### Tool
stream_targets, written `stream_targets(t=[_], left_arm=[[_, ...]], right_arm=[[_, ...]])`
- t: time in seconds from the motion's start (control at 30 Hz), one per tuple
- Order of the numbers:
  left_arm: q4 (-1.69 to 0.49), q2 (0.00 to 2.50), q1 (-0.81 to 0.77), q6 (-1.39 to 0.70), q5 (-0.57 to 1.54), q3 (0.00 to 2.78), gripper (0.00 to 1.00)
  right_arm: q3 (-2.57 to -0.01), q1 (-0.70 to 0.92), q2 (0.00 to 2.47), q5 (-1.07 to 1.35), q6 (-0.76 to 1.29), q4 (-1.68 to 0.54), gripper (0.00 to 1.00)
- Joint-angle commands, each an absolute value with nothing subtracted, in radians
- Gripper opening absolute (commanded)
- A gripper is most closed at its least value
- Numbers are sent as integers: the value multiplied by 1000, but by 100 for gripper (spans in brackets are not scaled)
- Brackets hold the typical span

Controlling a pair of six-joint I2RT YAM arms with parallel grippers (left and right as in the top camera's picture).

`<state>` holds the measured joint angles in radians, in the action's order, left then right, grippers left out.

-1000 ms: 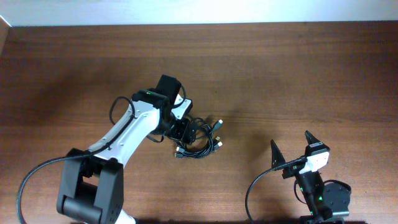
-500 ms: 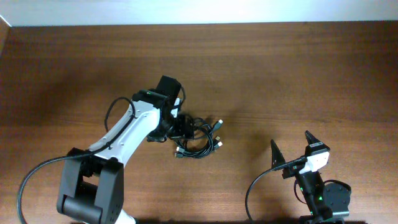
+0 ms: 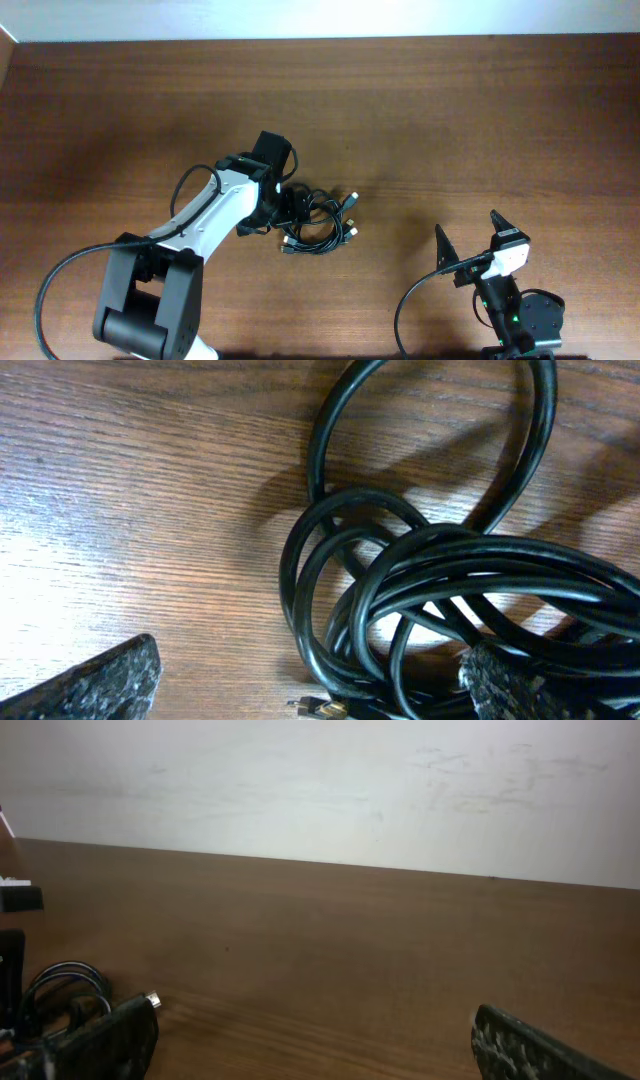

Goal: Untangle cables
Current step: 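Move the left gripper down onto the black cable bundle and grasp it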

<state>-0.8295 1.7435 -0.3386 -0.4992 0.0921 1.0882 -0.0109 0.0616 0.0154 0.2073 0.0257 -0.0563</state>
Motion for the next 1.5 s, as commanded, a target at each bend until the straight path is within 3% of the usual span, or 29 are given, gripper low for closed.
stream_targets(t=[0.0,0.8,0.9,0.97,1.13,1.2,1.4,1.47], left_arm=[[-826,1752,-340,-515,78,1074,99],[-651,1752,-340,-515,28,946,100],[-652,1752,-340,-516,28,935,90],[-649,1752,-340,-516,23,923,74],[-640,1752,-340,-516,18,881,49],[-637,1752,-340,-516,18,867,32],[-640,1752,-340,-516,19,864,18],[-639,1752,-340,-516,19,864,6]], right_arm=[[-6,65,4,199,28,-64,99],[-6,65,4,199,28,-64,99],[-6,65,4,199,28,-64,99],[-6,65,4,199,28,-64,99],[-6,65,4,199,28,-64,99],[-6,65,4,199,28,-64,99],[-6,65,4,199,28,-64,99],[-6,65,4,199,28,-64,99]])
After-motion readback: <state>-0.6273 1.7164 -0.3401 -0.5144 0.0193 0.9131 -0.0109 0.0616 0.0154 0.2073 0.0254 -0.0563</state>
